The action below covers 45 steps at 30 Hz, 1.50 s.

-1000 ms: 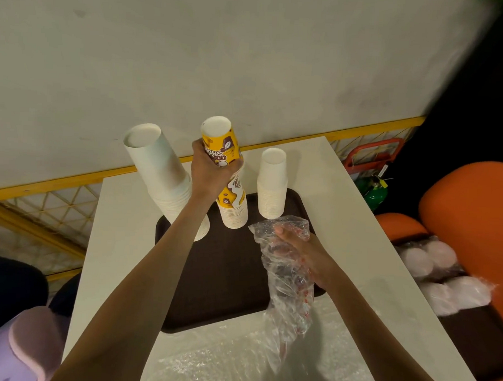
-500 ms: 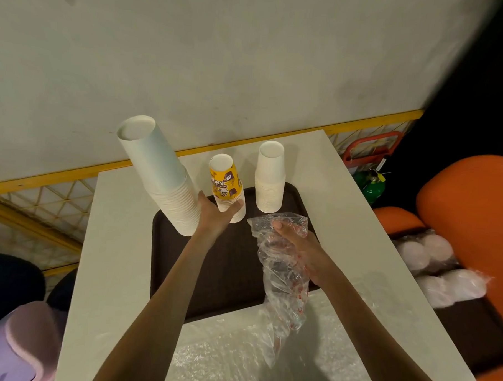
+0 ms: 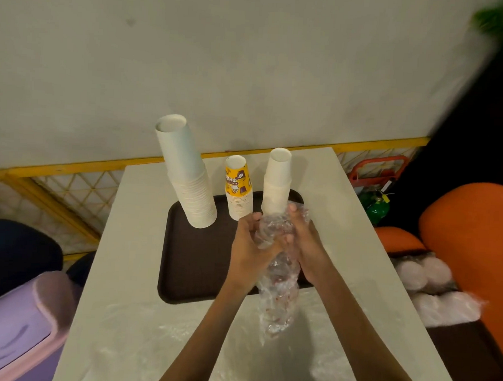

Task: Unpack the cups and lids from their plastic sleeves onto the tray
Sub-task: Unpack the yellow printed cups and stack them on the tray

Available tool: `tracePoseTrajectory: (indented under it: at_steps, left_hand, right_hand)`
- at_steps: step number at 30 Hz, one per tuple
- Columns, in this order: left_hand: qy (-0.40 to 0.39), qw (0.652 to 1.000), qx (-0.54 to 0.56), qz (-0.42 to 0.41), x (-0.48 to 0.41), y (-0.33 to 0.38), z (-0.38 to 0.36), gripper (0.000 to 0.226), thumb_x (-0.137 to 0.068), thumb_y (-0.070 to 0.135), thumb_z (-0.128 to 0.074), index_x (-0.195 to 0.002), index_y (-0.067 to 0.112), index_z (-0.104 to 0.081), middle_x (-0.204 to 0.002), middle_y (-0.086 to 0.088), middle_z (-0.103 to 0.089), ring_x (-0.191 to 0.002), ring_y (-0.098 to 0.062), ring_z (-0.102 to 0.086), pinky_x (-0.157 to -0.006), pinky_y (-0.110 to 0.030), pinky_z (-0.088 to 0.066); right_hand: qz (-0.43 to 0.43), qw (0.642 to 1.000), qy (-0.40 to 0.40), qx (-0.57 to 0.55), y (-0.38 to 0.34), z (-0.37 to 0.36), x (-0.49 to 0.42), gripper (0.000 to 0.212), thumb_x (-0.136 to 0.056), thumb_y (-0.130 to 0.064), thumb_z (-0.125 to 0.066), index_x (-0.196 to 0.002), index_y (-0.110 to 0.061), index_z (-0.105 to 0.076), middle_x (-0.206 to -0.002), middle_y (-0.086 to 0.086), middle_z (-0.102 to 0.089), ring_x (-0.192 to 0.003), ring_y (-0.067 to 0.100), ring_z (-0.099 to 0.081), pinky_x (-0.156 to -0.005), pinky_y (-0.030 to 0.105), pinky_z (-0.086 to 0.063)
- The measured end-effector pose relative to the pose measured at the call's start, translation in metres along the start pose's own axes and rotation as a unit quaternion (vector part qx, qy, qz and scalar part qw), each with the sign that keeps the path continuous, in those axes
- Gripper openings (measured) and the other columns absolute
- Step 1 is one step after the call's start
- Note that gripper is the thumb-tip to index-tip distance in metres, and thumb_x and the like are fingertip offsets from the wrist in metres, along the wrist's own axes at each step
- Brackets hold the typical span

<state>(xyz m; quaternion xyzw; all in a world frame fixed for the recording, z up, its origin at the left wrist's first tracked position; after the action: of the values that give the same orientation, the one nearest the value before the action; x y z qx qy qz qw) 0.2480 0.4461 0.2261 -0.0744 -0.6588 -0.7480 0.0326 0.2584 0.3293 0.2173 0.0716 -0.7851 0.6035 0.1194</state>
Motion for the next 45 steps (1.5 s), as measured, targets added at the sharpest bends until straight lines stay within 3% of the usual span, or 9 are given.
tracePoseTrajectory:
  at_steps: [5, 10, 15, 23, 27, 31, 35, 40, 45]
  left_hand:
    - [0.099, 0.993, -0.024, -0.055, 0.013, 0.017, 0.015, 0.032, -0.082, 0.022, -0.073, -0.102, 0.022, -0.048, -0.097, 0.011, -0.060, -0.089, -0.003, -0.062, -0.071, -0.011, -0.049]
    - [0.158, 0.985, -0.006, -0.067, 0.022, 0.020, 0.032, 0.016, -0.092, 0.020, -0.060, -0.100, 0.007, -0.060, -0.094, -0.002, -0.067, -0.091, -0.016, -0.064, -0.087, -0.034, -0.053]
    - [0.161, 0.985, 0.034, -0.048, 0.024, 0.021, 0.036, 0.026, -0.096, 0.023, -0.053, -0.075, 0.009, -0.058, -0.076, -0.008, -0.063, -0.078, -0.022, -0.060, -0.084, -0.049, -0.052]
    - [0.150, 0.982, 0.097, -0.054, 0.040, 0.043, 0.026, 0.026, -0.099, 0.026, -0.043, -0.083, 0.017, -0.061, -0.077, 0.009, -0.066, -0.071, 0.000, -0.065, -0.071, -0.015, -0.052]
    - [0.173, 0.981, 0.034, -0.078, 0.048, 0.048, 0.016, 0.024, -0.088, 0.032, -0.063, -0.096, 0.009, -0.060, -0.087, 0.006, -0.066, -0.078, -0.001, -0.065, -0.072, -0.013, -0.053]
    - [0.250, 0.959, -0.003, -0.136, 0.058, 0.063, 0.014, 0.017, -0.089, 0.023, -0.065, -0.076, 0.017, -0.056, -0.072, 0.005, -0.059, -0.063, 0.005, -0.055, -0.061, -0.007, -0.043]
    - [0.283, 0.945, 0.014, -0.162, 0.055, 0.071, 0.012, 0.023, -0.097, 0.025, -0.052, -0.080, 0.009, -0.058, -0.070, -0.009, -0.058, -0.066, -0.032, -0.054, -0.067, -0.041, -0.051]
    - [0.274, 0.949, 0.024, -0.151, 0.044, 0.070, 0.007, 0.045, -0.100, 0.035, -0.040, -0.081, -0.002, -0.057, -0.062, -0.012, -0.050, -0.061, -0.025, -0.046, -0.063, -0.049, -0.047]
    - [0.231, 0.961, -0.024, -0.150, 0.039, 0.073, 0.002, 0.033, -0.101, 0.038, -0.038, -0.081, 0.025, -0.061, -0.060, -0.006, -0.054, -0.059, -0.025, -0.052, -0.066, -0.049, -0.051]
  right_hand:
    - [0.002, 0.999, -0.033, 0.002, -0.005, -0.004, 0.017, 0.082, -0.070, -0.076, -0.055, -0.135, -0.025, -0.045, -0.122, 0.006, -0.064, -0.108, 0.019, -0.064, -0.089, 0.041, -0.053]
    - [-0.033, 0.998, -0.043, -0.026, -0.006, 0.007, 0.029, 0.058, -0.087, -0.064, -0.028, -0.130, -0.029, -0.046, -0.115, -0.003, -0.065, -0.108, 0.015, -0.060, -0.085, 0.033, -0.048]
    - [0.016, 0.999, -0.043, 0.011, -0.020, 0.011, 0.039, 0.044, -0.089, -0.043, -0.051, -0.125, -0.017, -0.057, -0.113, 0.002, -0.069, -0.103, 0.013, -0.066, -0.083, 0.025, -0.051]
    - [0.138, 0.988, 0.072, 0.010, -0.045, 0.035, 0.046, 0.012, -0.092, -0.015, -0.060, -0.080, -0.011, -0.062, -0.080, 0.010, -0.062, -0.077, 0.021, -0.059, -0.073, 0.034, -0.053]
    - [0.190, 0.974, 0.121, 0.017, -0.054, 0.041, 0.055, 0.007, -0.089, -0.011, -0.063, -0.082, -0.011, -0.061, -0.077, 0.001, -0.063, -0.064, 0.003, -0.059, -0.059, 0.016, -0.052]
    - [0.240, 0.961, 0.134, 0.018, -0.061, 0.043, 0.067, 0.007, -0.086, -0.003, -0.065, -0.087, -0.006, -0.059, -0.079, 0.000, -0.062, -0.065, 0.000, -0.059, -0.059, 0.017, -0.051]
    - [0.273, 0.953, 0.131, 0.027, -0.072, 0.045, 0.077, 0.010, -0.087, -0.009, -0.065, -0.088, -0.016, -0.058, -0.076, -0.002, -0.062, -0.061, 0.005, -0.055, -0.055, 0.023, -0.048]
    - [0.177, 0.983, 0.054, 0.013, -0.061, 0.038, 0.071, 0.033, -0.098, -0.029, -0.047, -0.111, -0.002, -0.060, -0.084, 0.003, -0.067, -0.055, 0.003, -0.059, -0.050, 0.016, -0.050]
    - [0.179, 0.981, 0.060, 0.044, -0.061, 0.036, 0.070, 0.032, -0.098, -0.026, -0.047, -0.096, 0.002, -0.063, -0.078, 0.005, -0.065, -0.055, 0.006, -0.060, -0.053, 0.020, -0.051]
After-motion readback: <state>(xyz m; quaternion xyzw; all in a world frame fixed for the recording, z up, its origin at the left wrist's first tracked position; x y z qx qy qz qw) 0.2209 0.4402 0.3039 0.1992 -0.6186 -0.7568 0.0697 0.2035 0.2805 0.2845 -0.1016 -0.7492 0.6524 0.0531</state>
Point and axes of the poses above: each hand's wrist, its own x-axis away from the middle knuckle, its own z-axis out of the back of the hand, y = z × x, the point moved 8 cm from there along -x, towards the middle knuckle
